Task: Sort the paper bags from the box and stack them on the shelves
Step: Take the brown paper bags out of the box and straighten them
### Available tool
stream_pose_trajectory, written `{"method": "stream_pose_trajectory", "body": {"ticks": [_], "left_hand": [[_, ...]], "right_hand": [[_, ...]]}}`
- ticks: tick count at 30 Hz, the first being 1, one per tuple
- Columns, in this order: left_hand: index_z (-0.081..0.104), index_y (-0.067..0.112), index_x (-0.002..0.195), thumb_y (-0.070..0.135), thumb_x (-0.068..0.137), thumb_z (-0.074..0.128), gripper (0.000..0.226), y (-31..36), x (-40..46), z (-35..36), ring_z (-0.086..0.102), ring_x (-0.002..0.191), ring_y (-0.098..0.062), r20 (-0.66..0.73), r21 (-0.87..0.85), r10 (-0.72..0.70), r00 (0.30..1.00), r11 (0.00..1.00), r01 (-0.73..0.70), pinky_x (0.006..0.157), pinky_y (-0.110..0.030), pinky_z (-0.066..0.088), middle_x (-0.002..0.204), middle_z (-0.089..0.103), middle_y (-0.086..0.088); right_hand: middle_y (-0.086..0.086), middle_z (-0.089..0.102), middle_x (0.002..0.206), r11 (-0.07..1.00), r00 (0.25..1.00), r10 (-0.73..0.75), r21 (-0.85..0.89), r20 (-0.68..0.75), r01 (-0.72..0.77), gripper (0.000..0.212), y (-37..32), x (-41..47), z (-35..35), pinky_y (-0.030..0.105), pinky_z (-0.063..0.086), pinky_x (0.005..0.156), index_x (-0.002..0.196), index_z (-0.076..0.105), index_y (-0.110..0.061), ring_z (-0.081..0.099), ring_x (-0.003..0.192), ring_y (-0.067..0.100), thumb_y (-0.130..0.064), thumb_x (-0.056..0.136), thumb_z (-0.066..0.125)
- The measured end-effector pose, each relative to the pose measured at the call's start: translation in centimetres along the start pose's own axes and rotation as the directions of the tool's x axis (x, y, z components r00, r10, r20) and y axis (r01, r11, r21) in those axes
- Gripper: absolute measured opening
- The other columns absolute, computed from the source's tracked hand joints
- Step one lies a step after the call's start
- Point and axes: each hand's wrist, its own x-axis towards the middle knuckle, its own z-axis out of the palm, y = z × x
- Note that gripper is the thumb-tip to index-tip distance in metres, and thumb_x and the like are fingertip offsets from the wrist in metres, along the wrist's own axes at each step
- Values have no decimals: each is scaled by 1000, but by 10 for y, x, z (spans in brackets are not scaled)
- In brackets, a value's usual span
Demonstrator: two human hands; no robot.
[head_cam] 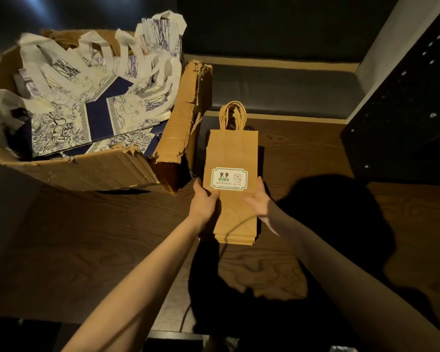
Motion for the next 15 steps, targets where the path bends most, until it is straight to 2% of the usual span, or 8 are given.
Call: {"method": "stream_pose_trajectory", "body": {"ticks": [2,4,7,9,11,13,15], "left_hand": [[20,14,148,21,95,50,61,0,2,1,40,132,-28,15,23,29,999,999,-30,109,-39,33,144,44,-8],[25,16,147,25,94,52,60,-1,4,1,44,129,-27,20,39,56,998,998,-57,106,-39,37,142,47,-6],[21,16,148,27,95,52,63,0,5,0,42,131,-26,29,53,74,997,996,-75,107,-39,36,144,44,-6],[14,13,150,23,96,51,66,1,5,0,36,136,-26,22,54,77,997,995,-78,109,-37,30,149,37,-7],[9,11,150,19,96,51,69,1,2,-2,31,138,-27,6,64,109,994,992,-109,110,-36,27,151,33,-9],[9,15,150,16,95,53,70,1,-1,-5,31,138,-27,-3,73,168,986,983,-167,109,-36,27,151,33,-8],[13,21,149,15,94,54,69,0,-2,-8,32,137,-25,10,104,225,974,969,-225,109,-36,27,151,33,-5]], "right_hand": [[6,-2,159,998,998,-51,-48,-34,50,80,7,0,5,24,14,111,148,-18,-11,7,146,19,-10,99,45],[8,-11,158,980,995,-86,-184,-53,75,82,12,3,8,21,10,109,147,-20,-10,3,146,20,-10,98,45],[8,-13,158,940,992,-118,-326,-44,97,87,16,6,6,25,11,113,147,-19,-11,4,146,23,-13,96,51],[4,-11,159,906,970,-213,-395,-115,152,91,11,7,0,32,9,117,150,-12,-12,6,146,22,-11,91,57],[-1,-9,159,817,918,-354,-537,-178,211,93,2,11,-10,43,12,119,151,-4,-16,6,146,23,-15,87,64],[-2,-9,159,648,892,-438,-728,-116,224,97,-10,19,-20,45,9,119,152,1,-20,-1,147,24,-27,84,69],[-1,-10,159,504,907,-420,-838,-28,208,104,-21,28,-31,45,3,118,152,2,-21,-8,146,26,-39,78,73]]}}
